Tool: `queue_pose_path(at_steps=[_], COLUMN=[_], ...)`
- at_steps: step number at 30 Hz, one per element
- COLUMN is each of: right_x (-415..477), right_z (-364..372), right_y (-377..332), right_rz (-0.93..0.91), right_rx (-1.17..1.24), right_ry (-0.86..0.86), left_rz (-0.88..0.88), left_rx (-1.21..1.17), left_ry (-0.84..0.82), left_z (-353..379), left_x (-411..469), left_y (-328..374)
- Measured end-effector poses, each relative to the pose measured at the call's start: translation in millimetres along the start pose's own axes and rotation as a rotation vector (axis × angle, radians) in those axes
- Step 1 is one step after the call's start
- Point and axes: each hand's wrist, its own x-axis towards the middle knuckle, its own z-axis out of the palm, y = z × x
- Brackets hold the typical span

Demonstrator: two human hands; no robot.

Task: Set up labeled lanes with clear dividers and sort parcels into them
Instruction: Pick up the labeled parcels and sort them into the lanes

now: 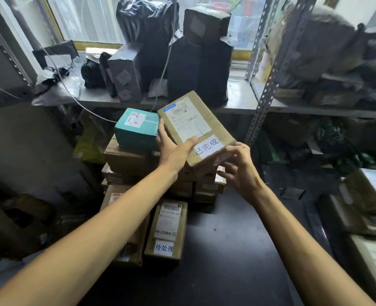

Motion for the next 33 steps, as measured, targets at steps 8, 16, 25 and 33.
queue_pose_path(at_steps=[8,16,25,33], right_x=[-33.9,-92.2,-166.6,-226.6], right_z=[-57.8,-144.5,-253.9,-329.1], right_y=[-7.3,-13.8,-11.1,-9.2], right_rz=[-0.105,-0.257,-0.325,-0.261], right_rx=[-0.180,-0.207,-0.293,-0.292], right_ry=[0.247,0.315,0.575,0.644], left_rz=[0.093,0.132,0.122,0.157], left_rx=[0.097,0.161,-0.020,0.034], left_ry=[-0.322,-0.520,-0.688,-0.663], left_z=[57.6,140.6,243.0,307.7], left_x=[-27.1,-79.6,-176.1,-240.3], left_y=[5.5,11.0,22.7,13.5])
